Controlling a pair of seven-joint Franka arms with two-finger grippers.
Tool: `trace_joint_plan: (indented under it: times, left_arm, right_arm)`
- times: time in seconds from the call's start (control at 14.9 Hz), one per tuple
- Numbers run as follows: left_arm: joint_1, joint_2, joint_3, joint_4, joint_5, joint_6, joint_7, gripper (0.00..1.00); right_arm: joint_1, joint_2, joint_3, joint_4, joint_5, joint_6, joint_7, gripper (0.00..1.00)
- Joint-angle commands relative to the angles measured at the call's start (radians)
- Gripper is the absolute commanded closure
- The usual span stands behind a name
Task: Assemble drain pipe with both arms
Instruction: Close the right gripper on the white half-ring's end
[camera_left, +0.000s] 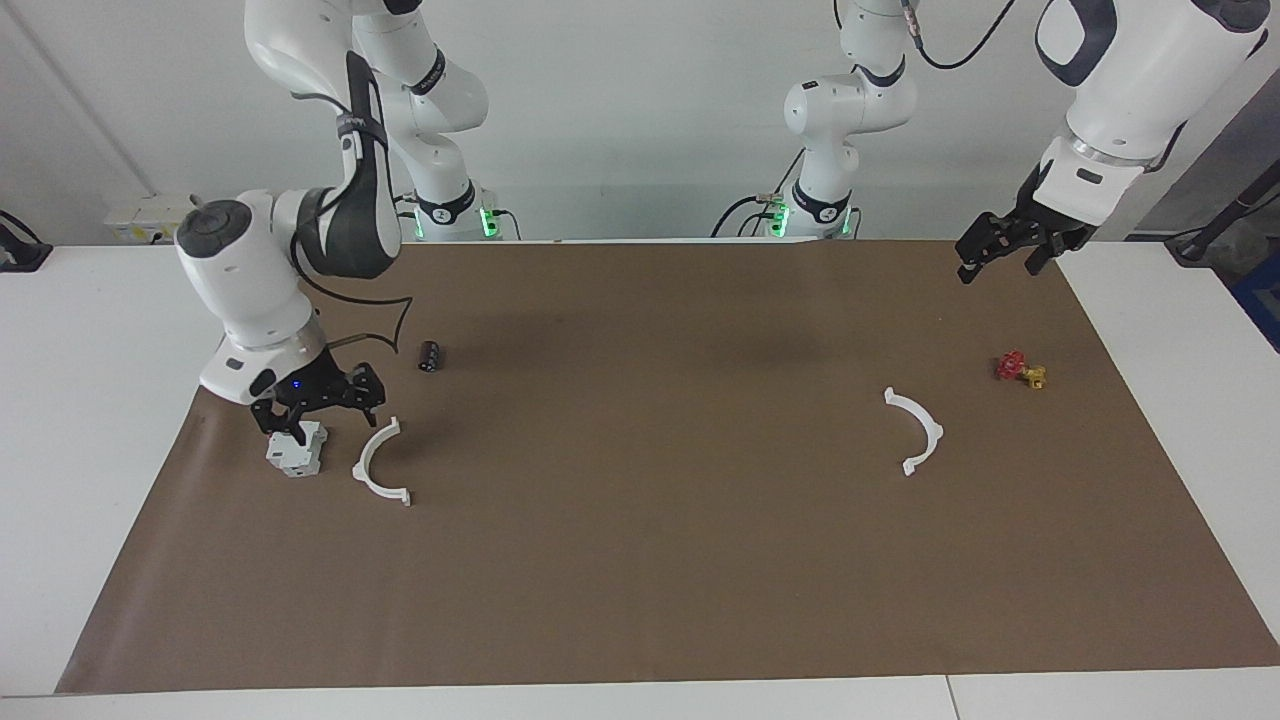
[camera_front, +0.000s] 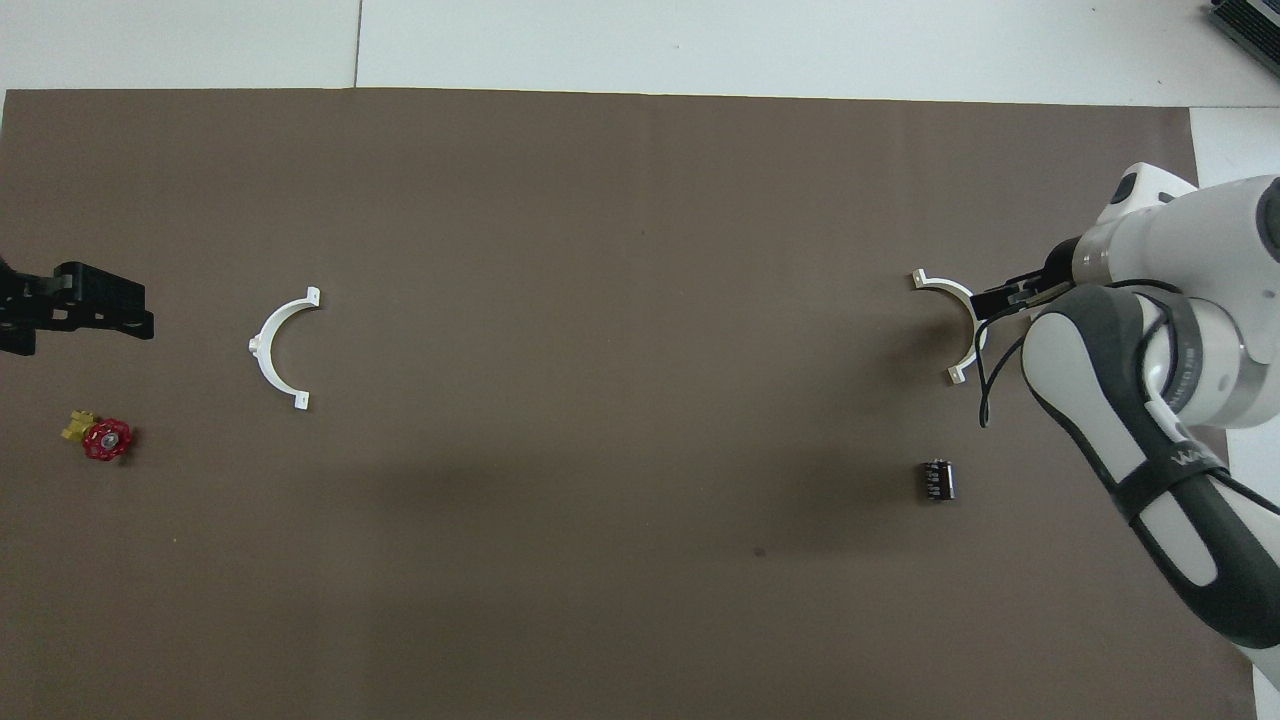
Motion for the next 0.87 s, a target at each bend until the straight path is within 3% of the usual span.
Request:
trace_joint_plan:
  times: [0.0, 0.13, 0.27, 0.33, 0.4, 0.47, 0.54, 0.8]
  left_arm:
    - [0.008, -0.029, -0.002, -0.035, -0.006, 0.019, 0.002, 0.00]
    - [0.008, -0.029, -0.002, -0.036, -0.006, 0.019, 0.002, 0.00]
    - [0.008, -0.029, -0.002, -0.035, -0.006, 0.019, 0.002, 0.00]
    - [0.008, -0.029, -0.002, -0.035, -0.006, 0.019, 0.002, 0.00]
    - [0.008, -0.029, -0.002, -0.036, -0.006, 0.019, 0.002, 0.00]
    - [0.008, -0.029, -0.002, -0.035, -0.006, 0.019, 0.002, 0.00]
    - [0.008, -0.029, -0.002, -0.035, -0.006, 0.019, 0.002, 0.00]
    - [0.008, -0.029, -0.002, -0.035, -0.006, 0.019, 0.002, 0.00]
  right_arm:
    - [-0.013, 0.045, 0.003, -0.038, 0.041, 0.094, -0.103, 0.04]
    - [-0.024, 0.086, 0.003, -0.052, 0.043, 0.141, -0.151, 0.09]
    - [-0.026, 0.092, 0.003, -0.073, 0.044, 0.163, -0.157, 0.23]
    - [-0.029, 0.092, 0.003, -0.081, 0.046, 0.165, -0.165, 0.35]
    - [-0.035, 0.099, 0.003, -0.085, 0.046, 0.168, -0.172, 0.55]
    - [-0.035, 0.108, 0.003, -0.086, 0.046, 0.179, -0.172, 0.82]
    - [-0.033, 0.109, 0.003, -0.083, 0.046, 0.191, -0.166, 1.00]
    - [-0.012, 0.105, 0.003, -0.021, 0.046, 0.093, -0.061, 1.00]
